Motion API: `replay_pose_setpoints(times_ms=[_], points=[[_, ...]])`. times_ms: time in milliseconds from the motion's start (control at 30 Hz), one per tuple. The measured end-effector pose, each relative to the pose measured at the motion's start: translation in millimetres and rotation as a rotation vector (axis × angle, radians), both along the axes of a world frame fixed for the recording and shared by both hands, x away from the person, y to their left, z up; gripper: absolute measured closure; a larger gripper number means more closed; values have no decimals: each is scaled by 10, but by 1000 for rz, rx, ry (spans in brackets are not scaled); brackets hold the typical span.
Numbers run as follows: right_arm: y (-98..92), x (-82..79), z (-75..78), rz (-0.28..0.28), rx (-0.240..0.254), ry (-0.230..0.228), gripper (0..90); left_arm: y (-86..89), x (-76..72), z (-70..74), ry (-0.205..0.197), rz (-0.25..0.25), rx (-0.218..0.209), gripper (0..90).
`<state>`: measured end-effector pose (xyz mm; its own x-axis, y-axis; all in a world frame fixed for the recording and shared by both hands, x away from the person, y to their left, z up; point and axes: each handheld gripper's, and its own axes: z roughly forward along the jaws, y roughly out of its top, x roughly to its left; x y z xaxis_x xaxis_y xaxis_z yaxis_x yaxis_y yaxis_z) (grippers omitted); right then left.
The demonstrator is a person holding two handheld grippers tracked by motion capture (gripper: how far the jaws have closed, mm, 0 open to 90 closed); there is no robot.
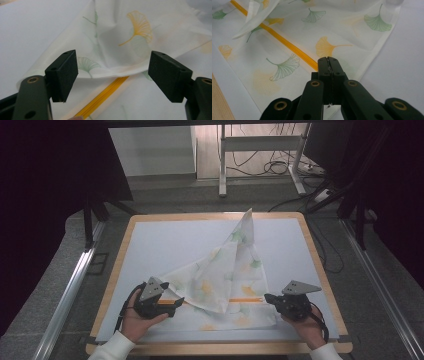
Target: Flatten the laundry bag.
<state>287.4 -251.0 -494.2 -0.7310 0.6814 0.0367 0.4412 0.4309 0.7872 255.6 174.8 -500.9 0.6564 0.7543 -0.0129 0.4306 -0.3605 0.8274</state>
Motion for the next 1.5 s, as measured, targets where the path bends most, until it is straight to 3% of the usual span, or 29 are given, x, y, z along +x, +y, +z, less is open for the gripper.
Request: replay_pose_setpoints(times_ms=[300,467,700,1000,1167,1267,1300,1500], points=[[86,-5,-54,12,-15,30,890,-211,-62,-2,-17,-62,-4,232],[124,5,-99,20,-15,49,886,-473,-86,-37,-36,-128,48,228],[188,-9,-128,27,-32,60,874,-756,-132,-70,-21,-199,57,161],[180,-1,-139,15,-29,75,866,-1088,-171,-143,-31,-202,90,54],[173,-5,-135,13,-28,76,859,-1290,-140,-212,-50,-165,135,29],[169,-3,-136,11,-28,75,855,-1349,-120,-238,-55,-149,147,45],[167,-2,-136,10,-28,75,852,-1401,-97,-265,-61,-122,165,55],[157,-9,-126,11,-28,66,846,-1393,-58,-264,-71,-68,145,213]])
